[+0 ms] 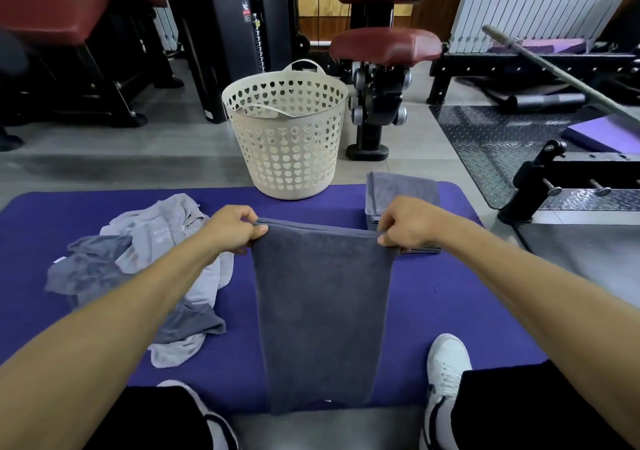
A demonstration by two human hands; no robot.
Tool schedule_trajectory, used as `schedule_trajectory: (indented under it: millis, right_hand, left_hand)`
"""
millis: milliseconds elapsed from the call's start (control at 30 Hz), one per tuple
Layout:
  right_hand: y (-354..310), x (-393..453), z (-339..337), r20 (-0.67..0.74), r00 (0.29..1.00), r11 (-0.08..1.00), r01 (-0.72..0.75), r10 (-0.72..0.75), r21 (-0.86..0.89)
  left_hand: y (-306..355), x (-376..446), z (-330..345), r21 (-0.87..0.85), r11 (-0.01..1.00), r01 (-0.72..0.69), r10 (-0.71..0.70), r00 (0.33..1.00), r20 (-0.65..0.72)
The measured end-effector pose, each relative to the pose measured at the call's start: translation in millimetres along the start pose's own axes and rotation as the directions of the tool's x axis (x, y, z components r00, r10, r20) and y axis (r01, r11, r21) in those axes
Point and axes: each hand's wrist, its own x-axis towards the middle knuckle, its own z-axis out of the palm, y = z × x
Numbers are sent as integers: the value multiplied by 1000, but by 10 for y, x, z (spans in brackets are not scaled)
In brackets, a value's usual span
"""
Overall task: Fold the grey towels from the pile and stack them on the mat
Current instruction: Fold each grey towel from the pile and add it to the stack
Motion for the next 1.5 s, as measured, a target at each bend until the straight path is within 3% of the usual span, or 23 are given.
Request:
schedule_trajectory:
  millis: [67,133,267,367,500,633,767,867,1000,1300,1500]
  right_hand:
    - [-20,260,32,-51,999,996,-2,-2,-93]
    - [8,498,28,-202,979,996,-10,-9,-93]
    - [40,705,-50,-479,878,988,54,21,144]
    - [35,655,1,-513,858,917,209,-6,340]
    - [184,538,360,-427,904,871,218,-10,440]
    - [418,397,934,-299,954,845,152,9,512]
    - [678,160,1572,-4,999,874,-26,32,486]
    - [812,5,1911,234,970,854,-174,64,490]
    - [810,-28,2107,394,915,809,-298,90,506]
    - [880,468,2525,306,916,803,-382,261,458]
    - [1015,815,2849,202,938,863,-339,281,375]
  left_hand:
    - [-63,204,104,22,999,-38,40,992,-121]
    - [-59,386,143,-30,994,-108,98,970,-222]
    - [134,563,7,-133,939,-318,259,906,-335]
    - [157,536,-79,-73,916,-394,349,873,-340]
    - [-178,425,33,22,920,-391,385,894,-227]
    - [-652,149,353,55,952,-300,304,949,-86]
    - [-1300,-205,677,76,990,-115,104,985,135]
    - [-1640,-417,823,8,999,43,-44,945,325]
    - [-1784,-527,885,9,986,167,-153,881,447]
    - [-2023,-40,1317,51,970,239,-244,949,200]
    - [-2267,363,1667,143,935,326,-341,935,95]
